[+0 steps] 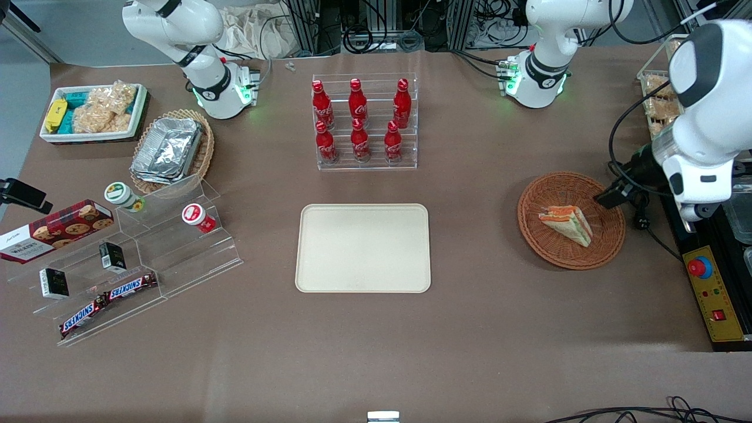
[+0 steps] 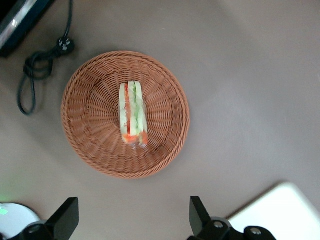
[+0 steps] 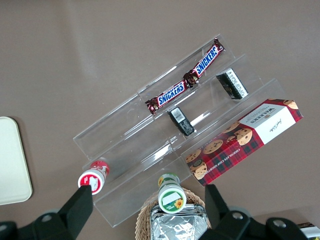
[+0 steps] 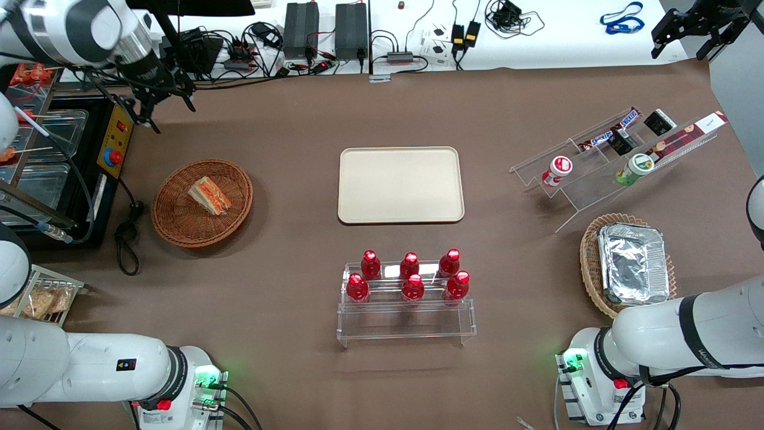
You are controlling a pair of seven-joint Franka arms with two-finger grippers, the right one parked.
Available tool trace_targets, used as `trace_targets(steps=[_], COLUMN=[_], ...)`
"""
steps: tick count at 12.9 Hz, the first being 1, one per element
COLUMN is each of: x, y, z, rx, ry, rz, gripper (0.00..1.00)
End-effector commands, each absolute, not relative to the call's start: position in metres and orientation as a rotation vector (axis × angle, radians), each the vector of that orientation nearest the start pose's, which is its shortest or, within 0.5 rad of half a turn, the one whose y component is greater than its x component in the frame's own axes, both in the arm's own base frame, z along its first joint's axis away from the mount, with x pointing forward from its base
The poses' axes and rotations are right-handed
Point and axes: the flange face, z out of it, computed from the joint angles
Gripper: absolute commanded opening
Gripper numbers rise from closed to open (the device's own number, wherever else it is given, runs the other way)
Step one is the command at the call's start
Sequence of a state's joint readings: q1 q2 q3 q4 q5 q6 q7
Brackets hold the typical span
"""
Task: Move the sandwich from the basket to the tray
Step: 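Lower the open left gripper around the sandwich wedge in the basket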
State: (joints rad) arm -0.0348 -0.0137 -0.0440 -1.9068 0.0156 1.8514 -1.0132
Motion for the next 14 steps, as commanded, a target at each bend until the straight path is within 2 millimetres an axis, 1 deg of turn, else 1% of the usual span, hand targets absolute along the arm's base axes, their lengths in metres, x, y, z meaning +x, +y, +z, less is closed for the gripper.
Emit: trace_targets(steps=[1,2,3,6,7,8,9,11,13,14], x=[0.544,0.547,0.55,0.558,0.556,0.552,0.547,0.536,0.528,0.526], y=[-0.041,-0.041,-0.04,-0.034,-0.033,-0.031,-0.021,-0.019,-0.01,-0.01], z=[0.454,0.437,0.42,0.367,0.353,0.343,0.332,0.314,0.303,0.299], rx=[-2.616,-2.57,-2.534,-2.41,-2.392,-2.393,-2.378,-2.379,-2.36,-2.357], ry=[-1.665,-1.729,-1.756,-1.791,-1.803,-1.801,-1.804,-1.798,-1.778,-1.775], rz=[-0.012,-0.003,0.023,0.08,0.081,0.075,0.071,0.071,0.075,0.082], gripper=[1.0,1.0,1.0,1.0,1.0,1.0,1.0,1.0,1.0,1.0])
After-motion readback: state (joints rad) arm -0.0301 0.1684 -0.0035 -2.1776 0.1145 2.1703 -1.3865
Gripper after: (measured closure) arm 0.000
